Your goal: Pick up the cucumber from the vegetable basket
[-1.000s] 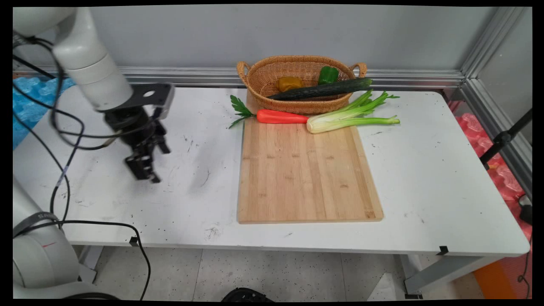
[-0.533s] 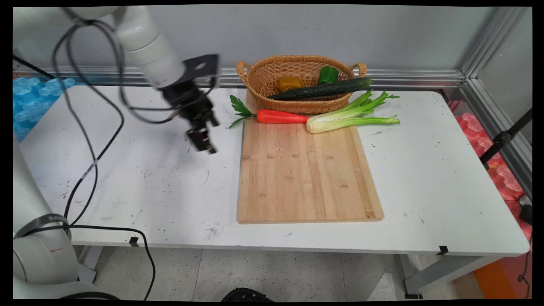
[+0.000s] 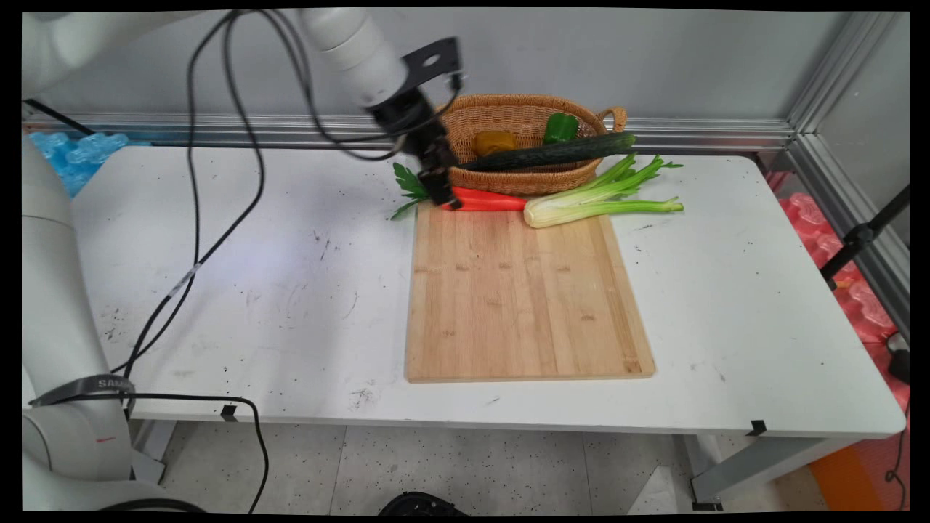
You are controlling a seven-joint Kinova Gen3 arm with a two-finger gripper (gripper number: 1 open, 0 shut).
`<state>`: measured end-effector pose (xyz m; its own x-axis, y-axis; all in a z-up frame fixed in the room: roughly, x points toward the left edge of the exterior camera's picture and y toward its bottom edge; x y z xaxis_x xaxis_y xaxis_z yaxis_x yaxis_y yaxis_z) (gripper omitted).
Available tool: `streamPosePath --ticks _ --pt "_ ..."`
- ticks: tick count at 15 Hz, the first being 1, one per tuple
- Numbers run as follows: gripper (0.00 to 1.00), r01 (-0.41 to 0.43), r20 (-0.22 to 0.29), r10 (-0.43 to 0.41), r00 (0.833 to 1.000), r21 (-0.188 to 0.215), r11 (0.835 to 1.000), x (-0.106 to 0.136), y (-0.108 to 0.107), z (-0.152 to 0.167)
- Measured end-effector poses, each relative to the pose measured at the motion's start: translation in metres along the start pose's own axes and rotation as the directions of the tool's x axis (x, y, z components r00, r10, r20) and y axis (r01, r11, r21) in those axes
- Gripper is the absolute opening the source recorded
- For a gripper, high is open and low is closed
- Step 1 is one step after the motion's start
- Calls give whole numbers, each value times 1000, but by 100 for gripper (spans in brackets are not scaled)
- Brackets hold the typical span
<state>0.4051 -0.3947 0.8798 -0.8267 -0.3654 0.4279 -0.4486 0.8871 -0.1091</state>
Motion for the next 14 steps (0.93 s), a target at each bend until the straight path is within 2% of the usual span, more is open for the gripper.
streamPosePath --ticks 3,7,14 --pt "100 -35 -58 37 998 29 999 31 -31 18" --pt "100 -90 -95 94 991 47 995 59 -65 42" --pt "100 -179 -114 183 976 42 983 80 -111 83"
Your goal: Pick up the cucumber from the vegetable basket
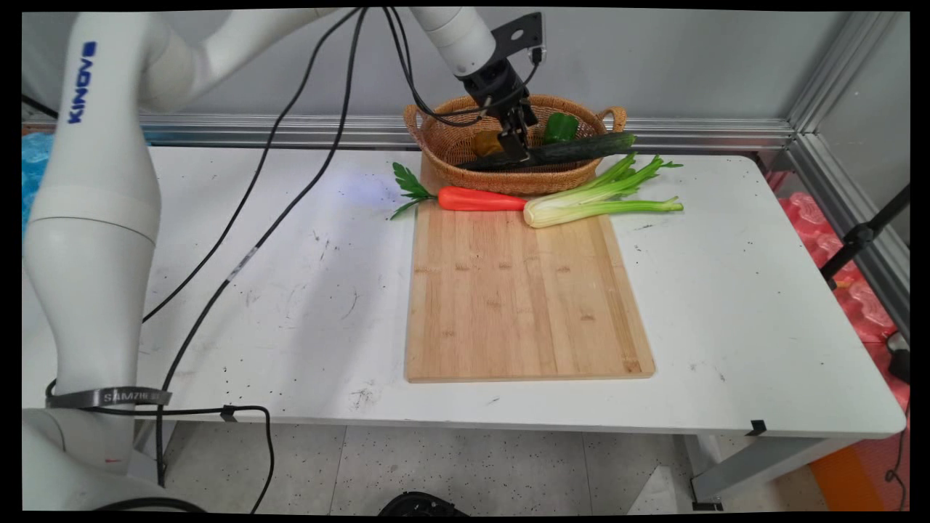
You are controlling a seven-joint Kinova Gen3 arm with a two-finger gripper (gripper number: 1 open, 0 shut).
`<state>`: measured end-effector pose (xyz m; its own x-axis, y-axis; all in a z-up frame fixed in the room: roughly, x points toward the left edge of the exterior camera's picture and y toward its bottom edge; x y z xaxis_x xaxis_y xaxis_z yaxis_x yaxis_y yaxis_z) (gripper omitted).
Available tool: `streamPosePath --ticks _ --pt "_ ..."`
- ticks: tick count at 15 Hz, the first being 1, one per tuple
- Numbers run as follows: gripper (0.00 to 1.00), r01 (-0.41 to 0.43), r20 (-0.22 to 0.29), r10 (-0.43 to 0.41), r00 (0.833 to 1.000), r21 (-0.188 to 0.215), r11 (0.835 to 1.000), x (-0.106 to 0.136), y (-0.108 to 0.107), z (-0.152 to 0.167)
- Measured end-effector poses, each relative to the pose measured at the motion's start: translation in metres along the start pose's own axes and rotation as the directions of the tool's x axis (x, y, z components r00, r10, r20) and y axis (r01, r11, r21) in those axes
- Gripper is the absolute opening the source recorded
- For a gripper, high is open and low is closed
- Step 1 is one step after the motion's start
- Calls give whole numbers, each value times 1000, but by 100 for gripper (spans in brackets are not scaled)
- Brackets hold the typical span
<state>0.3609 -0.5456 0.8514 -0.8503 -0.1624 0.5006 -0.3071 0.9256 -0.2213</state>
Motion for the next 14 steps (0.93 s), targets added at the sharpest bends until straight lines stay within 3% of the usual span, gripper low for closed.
streamPosePath --ticks 9,10,14 --pt "100 -41 -5 41 999 -34 999 -10 -21 37" --pt "0 -44 -8 43 999 -37 998 -11 -22 39" --pt "0 -51 -12 51 999 -47 998 -12 -24 45"
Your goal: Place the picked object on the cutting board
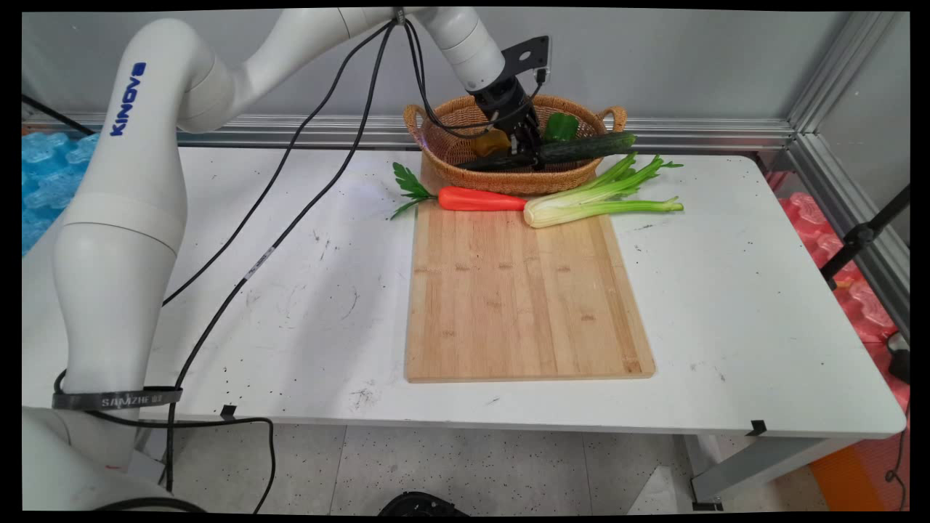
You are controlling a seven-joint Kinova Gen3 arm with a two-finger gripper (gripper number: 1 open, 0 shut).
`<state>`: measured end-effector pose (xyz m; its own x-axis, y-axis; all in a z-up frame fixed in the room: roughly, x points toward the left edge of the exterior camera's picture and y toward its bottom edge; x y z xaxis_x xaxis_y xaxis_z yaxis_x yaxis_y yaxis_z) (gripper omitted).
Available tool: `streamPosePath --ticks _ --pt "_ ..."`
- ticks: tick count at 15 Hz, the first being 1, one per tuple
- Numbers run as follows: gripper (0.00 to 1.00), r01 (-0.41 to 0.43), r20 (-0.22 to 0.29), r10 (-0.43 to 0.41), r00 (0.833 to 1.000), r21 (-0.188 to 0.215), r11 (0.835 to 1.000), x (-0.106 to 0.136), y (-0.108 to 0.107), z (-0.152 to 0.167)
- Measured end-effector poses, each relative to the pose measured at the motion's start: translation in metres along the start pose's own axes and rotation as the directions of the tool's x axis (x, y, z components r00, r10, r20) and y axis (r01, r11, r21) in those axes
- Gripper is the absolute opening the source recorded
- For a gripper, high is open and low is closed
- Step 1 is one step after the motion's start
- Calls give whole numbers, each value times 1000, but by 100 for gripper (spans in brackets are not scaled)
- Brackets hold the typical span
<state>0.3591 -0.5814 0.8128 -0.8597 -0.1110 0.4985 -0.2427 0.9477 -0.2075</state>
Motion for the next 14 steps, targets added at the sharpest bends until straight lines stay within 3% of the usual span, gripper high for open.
streamPosePath --ticks 7,14 --pt "0 -12 -8 12 1000 -5 1000 7 -1 -2" --pt "0 -28 -43 30 999 33 999 50 12 -39"
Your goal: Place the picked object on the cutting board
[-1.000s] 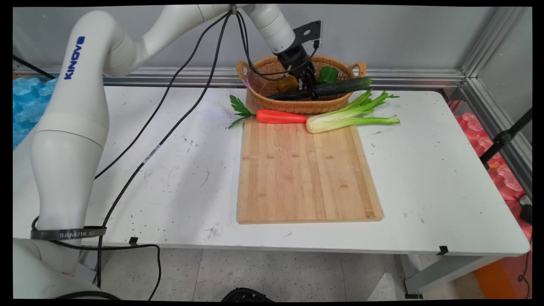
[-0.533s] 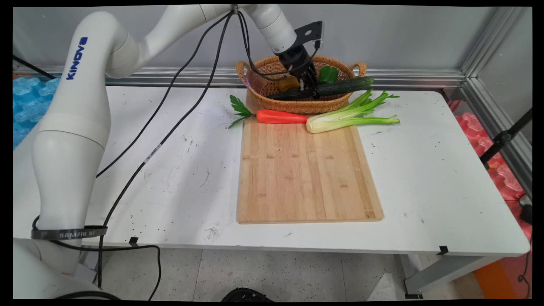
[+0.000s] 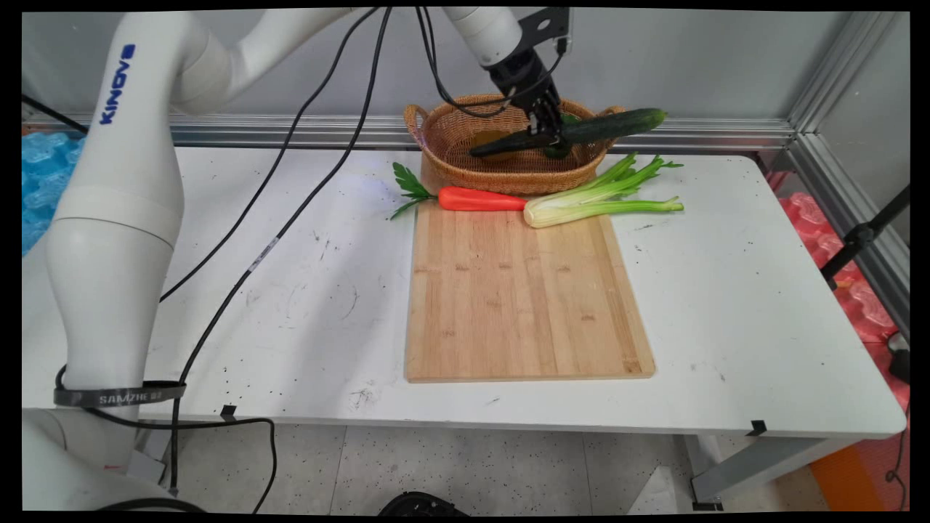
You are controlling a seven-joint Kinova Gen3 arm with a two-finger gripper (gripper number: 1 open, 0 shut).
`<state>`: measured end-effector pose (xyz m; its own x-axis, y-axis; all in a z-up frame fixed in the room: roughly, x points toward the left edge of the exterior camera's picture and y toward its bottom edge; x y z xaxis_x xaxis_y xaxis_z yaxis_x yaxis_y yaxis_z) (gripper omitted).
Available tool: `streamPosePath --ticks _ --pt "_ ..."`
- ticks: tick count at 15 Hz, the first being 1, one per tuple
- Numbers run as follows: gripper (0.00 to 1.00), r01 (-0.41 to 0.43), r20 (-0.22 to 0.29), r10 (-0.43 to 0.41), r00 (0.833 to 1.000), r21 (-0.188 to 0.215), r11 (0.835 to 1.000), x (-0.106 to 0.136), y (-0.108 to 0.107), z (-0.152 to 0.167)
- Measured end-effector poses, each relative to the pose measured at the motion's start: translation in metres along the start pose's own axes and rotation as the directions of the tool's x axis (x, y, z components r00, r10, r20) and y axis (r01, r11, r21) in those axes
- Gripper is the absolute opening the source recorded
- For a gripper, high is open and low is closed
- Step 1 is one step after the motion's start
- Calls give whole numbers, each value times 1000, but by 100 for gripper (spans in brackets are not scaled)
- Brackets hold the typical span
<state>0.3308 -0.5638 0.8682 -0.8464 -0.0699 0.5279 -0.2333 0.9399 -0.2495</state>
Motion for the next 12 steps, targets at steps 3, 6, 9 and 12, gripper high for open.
streamPosePath --ticks 3,6,9,12 --pt "0 -11 -11 11 1000 -4 1000 20 16 -11" --pt "0 -31 -15 31 999 -12 999 44 40 -20" --pt "0 -34 -9 34 999 -22 999 64 63 -28" --pt "0 -19 8 20 1000 -35 999 76 88 -34"
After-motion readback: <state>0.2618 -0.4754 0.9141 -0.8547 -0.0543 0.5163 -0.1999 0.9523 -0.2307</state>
